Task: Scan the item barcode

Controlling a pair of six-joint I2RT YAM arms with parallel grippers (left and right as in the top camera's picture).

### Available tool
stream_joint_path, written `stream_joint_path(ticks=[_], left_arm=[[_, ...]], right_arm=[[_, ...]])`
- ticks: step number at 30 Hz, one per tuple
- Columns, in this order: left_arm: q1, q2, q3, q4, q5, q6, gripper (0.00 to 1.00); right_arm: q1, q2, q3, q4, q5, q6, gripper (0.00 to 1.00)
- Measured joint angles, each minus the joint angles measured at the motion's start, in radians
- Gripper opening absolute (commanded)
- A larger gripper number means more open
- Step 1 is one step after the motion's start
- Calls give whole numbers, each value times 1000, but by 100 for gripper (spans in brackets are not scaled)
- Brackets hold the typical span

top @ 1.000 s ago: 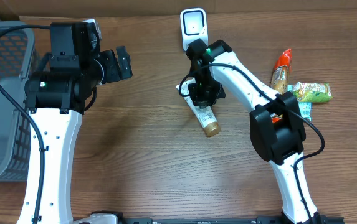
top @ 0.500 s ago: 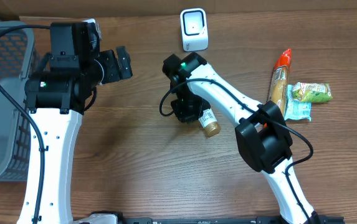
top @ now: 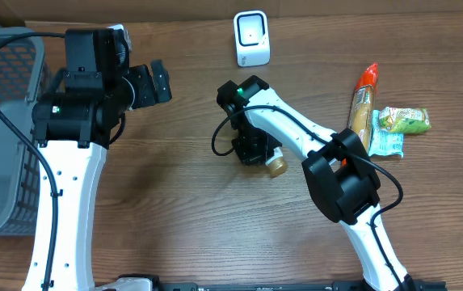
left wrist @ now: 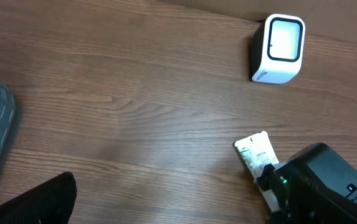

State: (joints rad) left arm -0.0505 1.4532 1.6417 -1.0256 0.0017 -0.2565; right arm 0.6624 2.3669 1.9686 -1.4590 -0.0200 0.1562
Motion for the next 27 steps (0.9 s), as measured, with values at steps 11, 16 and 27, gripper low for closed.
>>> stream_joint_path(ticks=[11,16,27], left_arm=[[0,0,0,0,0,0,100],[0,0,0,0,0,0,100],[0,0,0,0,0,0,100]], right_arm=[[-82,0,-1,1,94,0,13],[-166,0,-1,52,121,0,15],[-358,0,-3,316,122,17,25]])
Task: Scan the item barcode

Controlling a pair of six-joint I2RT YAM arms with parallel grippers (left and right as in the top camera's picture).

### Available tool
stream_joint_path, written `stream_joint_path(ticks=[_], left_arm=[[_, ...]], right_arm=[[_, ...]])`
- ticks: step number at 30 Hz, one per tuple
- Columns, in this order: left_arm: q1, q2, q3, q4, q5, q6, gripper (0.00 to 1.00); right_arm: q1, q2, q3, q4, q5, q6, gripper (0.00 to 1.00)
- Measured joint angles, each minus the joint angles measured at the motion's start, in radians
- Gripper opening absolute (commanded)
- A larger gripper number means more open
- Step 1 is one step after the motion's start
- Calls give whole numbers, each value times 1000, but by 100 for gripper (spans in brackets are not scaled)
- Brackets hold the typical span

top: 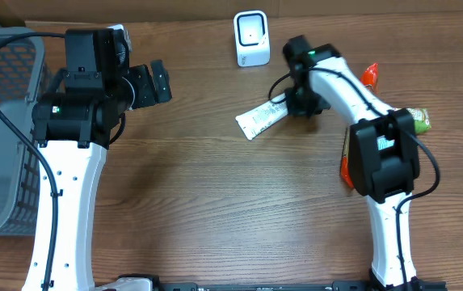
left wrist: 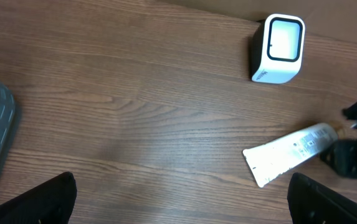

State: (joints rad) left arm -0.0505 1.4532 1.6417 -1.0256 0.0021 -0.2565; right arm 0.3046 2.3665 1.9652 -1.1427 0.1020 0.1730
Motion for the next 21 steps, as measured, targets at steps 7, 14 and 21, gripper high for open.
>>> stream_joint_path(ticks=[7,14,21], left_arm=[[0,0,0,0,0,0,100],[0,0,0,0,0,0,100],[0,0,0,0,0,0,100]], right_arm=[[-66,0,-1,84,-230,27,75],[-60,0,-1,6,-479,166,88],[-6,0,-6,129,-536,307,88]])
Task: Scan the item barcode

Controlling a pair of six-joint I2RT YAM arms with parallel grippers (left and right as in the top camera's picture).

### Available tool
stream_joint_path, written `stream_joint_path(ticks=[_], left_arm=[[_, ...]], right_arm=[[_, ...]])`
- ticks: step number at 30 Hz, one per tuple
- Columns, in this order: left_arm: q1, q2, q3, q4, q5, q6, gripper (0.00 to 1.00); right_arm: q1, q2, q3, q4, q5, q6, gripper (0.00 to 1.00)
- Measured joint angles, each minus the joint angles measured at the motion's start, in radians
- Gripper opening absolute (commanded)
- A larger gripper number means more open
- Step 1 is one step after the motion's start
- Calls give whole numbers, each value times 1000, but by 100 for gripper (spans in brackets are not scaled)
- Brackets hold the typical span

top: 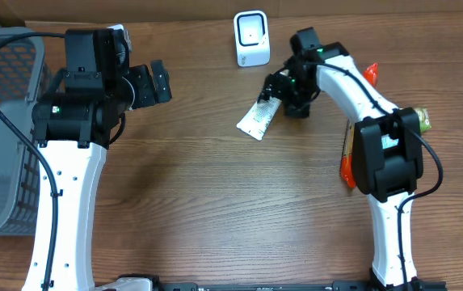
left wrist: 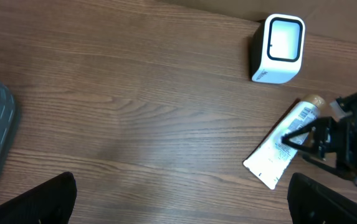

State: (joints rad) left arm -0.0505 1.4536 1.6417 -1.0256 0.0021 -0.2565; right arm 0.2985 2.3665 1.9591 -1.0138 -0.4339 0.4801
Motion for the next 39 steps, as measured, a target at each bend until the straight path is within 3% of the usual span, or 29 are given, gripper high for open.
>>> stream_joint_path(ticks=[4,6,7,9,10,14,15,20,28,34,39], left_arm=[[0,0,0,0,0,0,100],[0,0,0,0,0,0,100],[0,0,0,0,0,0,100],[0,0,0,0,0,0,99],[0,0,0,0,0,0,100],[0,0,0,0,0,0,100],[0,0,0,0,0,0,100],[0,0,0,0,0,0,100],[0,0,0,0,0,0,100],[0,0,0,0,0,0,100],[0,0,0,0,0,0,99]], right_arm=[[35,0,-20,73,79,111,86],[48,0,-31,88,108,153,80],[50,0,-31,93,117,169,74],[51,0,-32,98,135,193,50],[51,0,-35,96,144,202,43],[48,0,-35,81,154,219,24],[48,-2,-35,77,153,219,23],[47,-5,-29,20,119,135,23],[47,-6,-28,-164,70,-171,24],[50,-9,-27,-262,178,-342,56],[50,-12,-27,-269,229,-400,56]])
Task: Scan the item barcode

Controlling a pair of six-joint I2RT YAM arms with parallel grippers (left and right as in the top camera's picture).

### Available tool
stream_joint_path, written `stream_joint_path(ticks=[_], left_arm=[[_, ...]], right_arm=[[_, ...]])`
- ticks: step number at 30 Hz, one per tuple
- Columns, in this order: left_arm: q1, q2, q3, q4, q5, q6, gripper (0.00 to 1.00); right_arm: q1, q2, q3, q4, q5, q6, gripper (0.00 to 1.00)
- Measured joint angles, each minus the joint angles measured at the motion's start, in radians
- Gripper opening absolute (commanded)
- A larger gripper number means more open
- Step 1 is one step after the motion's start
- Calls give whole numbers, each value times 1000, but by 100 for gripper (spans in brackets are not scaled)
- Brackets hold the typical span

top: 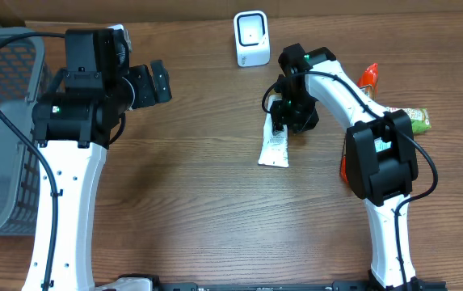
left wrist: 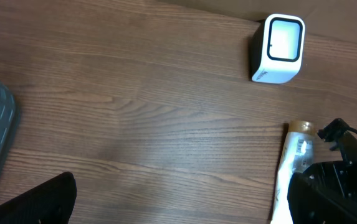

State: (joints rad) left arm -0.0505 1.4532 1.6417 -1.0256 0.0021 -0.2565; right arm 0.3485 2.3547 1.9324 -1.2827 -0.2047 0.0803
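Note:
The item is a white tube [top: 276, 144] with a tan cap; in the left wrist view the tube [left wrist: 292, 169] shows printed text and its cap end points toward the scanner. My right gripper [top: 288, 113] is shut on the tube near its cap end, and the flat end points toward the table's front. The white scanner [top: 252, 38] stands at the back, just beyond the tube, and its window [left wrist: 283, 40] is visible. My left gripper [top: 155, 82] stays open and holds nothing, far to the left of the tube.
A grey basket fills the left edge. To the right of the right arm lie a long pack with an orange top [top: 365, 95] and a green packet [top: 407, 120]. A cardboard edge runs along the back of the table.
The tube has turned. Its flat end pointed to the front left, and now it points straight to the front. The right gripper sits slightly nearer the front. The left arm has not moved.
My right gripper first held the tube at mid-table, cap toward the front. Then it held the tube to the right of the scanner, stretched out to the left. The tube then slanted front-left, and now runs front to back below the scanner.

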Motion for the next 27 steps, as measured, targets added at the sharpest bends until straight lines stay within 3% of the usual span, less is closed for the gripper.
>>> stream_joint_path(ticks=[8,14,27], left_arm=[[0,0,0,0,0,0,100],[0,0,0,0,0,0,100],[0,0,0,0,0,0,100]], right_arm=[[-18,-21,-82,105,-133,-26,33],[-98,-27,-141,177,-294,-27,40],[-112,-98,-227,287,-278,-28,45]])
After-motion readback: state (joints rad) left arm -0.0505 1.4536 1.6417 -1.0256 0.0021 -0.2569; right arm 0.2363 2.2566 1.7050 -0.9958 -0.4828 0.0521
